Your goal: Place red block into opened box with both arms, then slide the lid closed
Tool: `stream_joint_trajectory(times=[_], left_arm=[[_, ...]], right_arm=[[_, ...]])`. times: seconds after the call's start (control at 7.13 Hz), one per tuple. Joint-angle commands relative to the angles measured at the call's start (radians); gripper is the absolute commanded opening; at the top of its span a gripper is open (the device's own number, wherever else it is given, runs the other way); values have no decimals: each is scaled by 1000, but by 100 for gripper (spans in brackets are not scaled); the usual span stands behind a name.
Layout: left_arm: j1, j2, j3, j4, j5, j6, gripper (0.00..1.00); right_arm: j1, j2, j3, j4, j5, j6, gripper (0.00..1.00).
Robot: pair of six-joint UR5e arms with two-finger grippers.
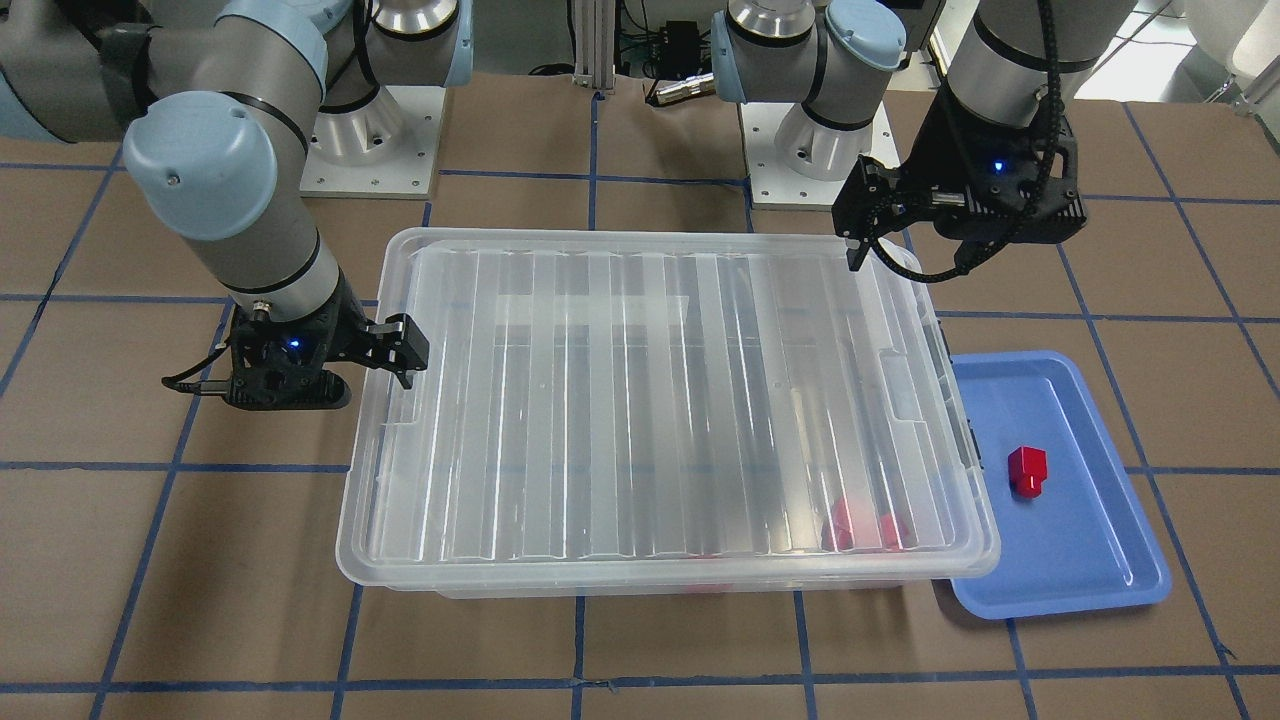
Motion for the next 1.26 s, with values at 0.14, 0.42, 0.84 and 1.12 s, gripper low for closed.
stream_joint_trajectory(times=[0.14,0.42,0.84,1.12], left_arm=[[0,1,0,0,0,0,100],[0,1,0,1,0,0,100],[0,1,0,1,0,0,100],[-3,1,-2,1,1,0,100]], right_arm=[[-88,0,9,13,-80,-68,100],[-174,-6,17,13,-80,-166,100],[-267,-7,5,13,-82,-238,100],[-309,-7,6,15,-82,-238,100]])
